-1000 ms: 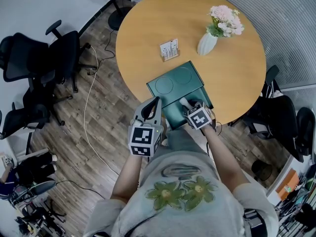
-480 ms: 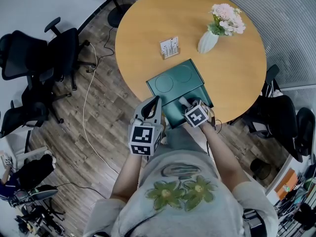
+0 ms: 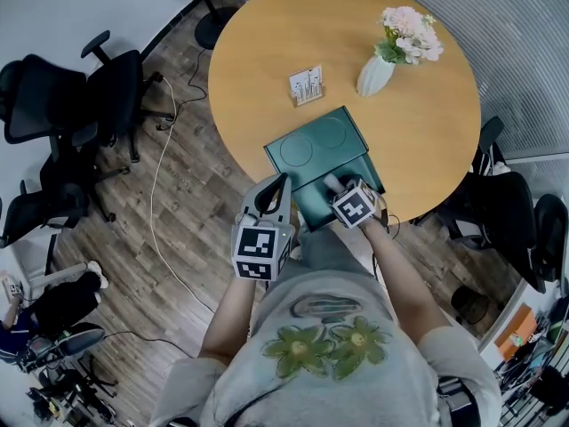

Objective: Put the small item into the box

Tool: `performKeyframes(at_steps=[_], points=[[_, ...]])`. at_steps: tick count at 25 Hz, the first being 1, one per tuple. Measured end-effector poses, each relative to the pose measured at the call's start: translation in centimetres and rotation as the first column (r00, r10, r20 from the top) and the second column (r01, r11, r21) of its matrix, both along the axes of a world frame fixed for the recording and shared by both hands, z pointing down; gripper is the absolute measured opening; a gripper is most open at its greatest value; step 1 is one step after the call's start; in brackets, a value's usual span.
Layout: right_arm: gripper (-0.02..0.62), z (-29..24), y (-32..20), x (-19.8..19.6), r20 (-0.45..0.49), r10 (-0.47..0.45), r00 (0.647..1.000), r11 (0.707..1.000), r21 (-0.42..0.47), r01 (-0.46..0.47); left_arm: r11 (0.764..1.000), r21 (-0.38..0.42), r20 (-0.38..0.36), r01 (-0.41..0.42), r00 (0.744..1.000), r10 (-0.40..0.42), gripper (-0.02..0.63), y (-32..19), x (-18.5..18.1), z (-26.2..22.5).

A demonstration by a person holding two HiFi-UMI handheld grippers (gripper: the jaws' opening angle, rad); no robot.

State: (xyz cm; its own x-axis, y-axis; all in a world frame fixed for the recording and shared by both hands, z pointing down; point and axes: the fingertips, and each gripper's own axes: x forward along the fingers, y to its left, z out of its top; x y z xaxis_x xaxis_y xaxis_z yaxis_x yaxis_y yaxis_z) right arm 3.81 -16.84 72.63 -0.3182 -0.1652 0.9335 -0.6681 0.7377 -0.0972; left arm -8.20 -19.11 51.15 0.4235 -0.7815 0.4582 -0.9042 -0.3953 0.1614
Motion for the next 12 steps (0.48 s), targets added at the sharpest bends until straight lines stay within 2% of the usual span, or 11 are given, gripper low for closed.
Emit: performKeyframes(at_steps=[7, 12], points=[[0.206, -1.4, -0.6, 0.2, 0.023, 0.019, 1.000, 0.999, 0.032, -0.020, 1.000, 0.011, 0.001, -0.007, 1.000, 0.007, 0.002, 0.0, 0.1, -0.6], [0.206, -4.0, -1.0, 0.4, 0.096, 0.075, 0.993, 0.994, 0.077, -0.082, 1.000, 0.029, 0.003, -0.008, 1.000, 0.008, 0.002, -0.1, 0.1, -1.2]])
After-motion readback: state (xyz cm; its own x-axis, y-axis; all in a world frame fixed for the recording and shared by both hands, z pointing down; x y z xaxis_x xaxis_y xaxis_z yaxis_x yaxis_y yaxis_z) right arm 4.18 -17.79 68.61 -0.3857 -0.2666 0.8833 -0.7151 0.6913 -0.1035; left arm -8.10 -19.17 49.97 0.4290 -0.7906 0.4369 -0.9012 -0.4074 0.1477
